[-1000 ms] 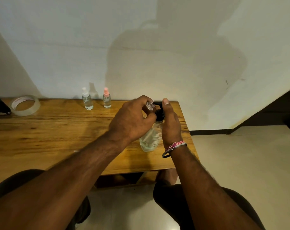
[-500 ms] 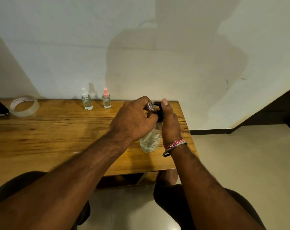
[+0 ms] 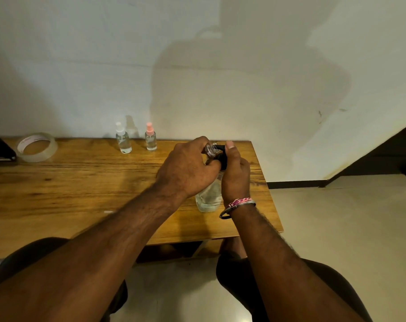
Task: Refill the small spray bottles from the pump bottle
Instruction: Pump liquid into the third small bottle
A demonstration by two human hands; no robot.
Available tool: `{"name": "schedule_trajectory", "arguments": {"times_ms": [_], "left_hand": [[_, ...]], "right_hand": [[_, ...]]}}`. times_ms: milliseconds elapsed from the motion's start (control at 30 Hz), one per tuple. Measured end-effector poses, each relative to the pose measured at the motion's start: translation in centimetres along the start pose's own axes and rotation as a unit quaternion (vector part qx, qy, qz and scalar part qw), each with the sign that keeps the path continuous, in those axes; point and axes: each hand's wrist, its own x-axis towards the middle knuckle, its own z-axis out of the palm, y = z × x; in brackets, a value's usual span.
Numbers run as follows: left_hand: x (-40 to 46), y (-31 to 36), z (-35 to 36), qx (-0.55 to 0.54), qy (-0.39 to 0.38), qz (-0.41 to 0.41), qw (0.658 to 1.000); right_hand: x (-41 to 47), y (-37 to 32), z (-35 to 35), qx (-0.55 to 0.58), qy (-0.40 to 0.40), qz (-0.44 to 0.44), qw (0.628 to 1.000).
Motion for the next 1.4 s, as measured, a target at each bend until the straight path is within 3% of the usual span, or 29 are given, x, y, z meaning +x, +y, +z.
{"name": "schedule_trajectory", "arguments": {"times_ms": [500, 900, 1400], "left_hand": [[-0.1, -0.2, -0.6, -0.007, 0.003, 0.011, 1.0], [0.1, -0.8, -0.5, 0.009, -0.01, 0.016, 1.0], [-0.2, -0.8, -0.6, -0.011, -0.015, 0.014, 1.0]], "right_hand": [[-1.1, -1.3, 0.6, -0.015, -0.016, 0.02, 1.0], [-0.3, -0.3, 0.8, -0.036, 0.039, -0.004, 0.999], [-1.1, -0.8, 1.0, -0.028, 0.028, 0.011, 0.999]]}}
